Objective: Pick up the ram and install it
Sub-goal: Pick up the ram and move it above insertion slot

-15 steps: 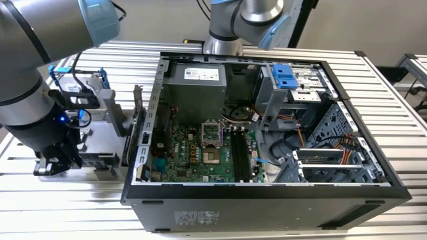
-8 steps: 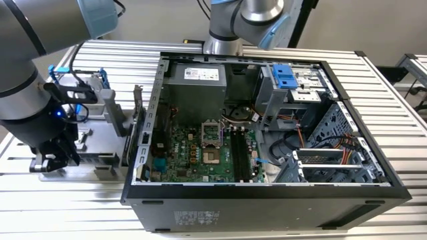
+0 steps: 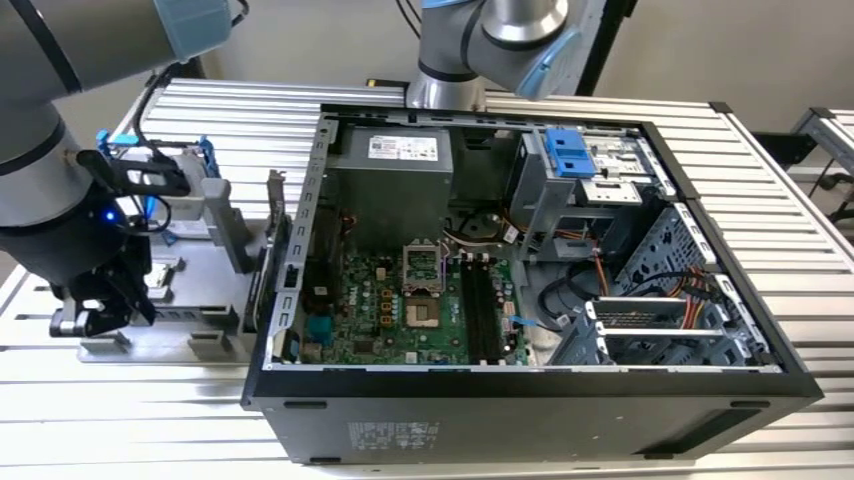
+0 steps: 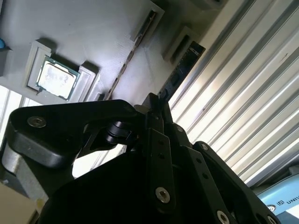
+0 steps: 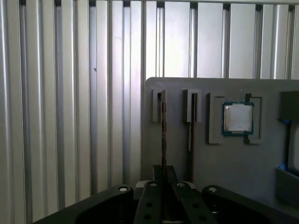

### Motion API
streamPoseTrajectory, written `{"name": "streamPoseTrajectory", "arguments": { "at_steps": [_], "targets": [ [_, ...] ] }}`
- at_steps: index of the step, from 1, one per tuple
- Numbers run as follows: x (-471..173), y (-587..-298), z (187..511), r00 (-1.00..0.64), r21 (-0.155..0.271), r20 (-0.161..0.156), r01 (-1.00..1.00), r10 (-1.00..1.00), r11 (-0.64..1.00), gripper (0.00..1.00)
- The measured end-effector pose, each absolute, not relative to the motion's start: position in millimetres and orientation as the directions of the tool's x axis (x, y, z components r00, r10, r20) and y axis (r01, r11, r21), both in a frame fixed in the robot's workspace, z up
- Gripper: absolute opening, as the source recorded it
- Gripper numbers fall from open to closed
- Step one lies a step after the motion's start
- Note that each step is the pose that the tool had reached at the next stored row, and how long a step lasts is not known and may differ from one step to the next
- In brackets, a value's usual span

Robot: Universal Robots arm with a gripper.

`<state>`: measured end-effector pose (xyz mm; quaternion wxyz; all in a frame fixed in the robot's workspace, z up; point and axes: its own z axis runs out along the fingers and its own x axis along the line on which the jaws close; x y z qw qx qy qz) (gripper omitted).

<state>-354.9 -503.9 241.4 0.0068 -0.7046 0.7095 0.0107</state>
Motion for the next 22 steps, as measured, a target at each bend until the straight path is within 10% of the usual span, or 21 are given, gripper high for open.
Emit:
{"name": "streamPoseTrajectory", "arguments": {
  "at_steps": [22],
  "targets": [
    [-355, -504, 253, -0.007, 0.005, -0.025, -1.0, -1.0, 0.007, 0.0]
  ]
}}
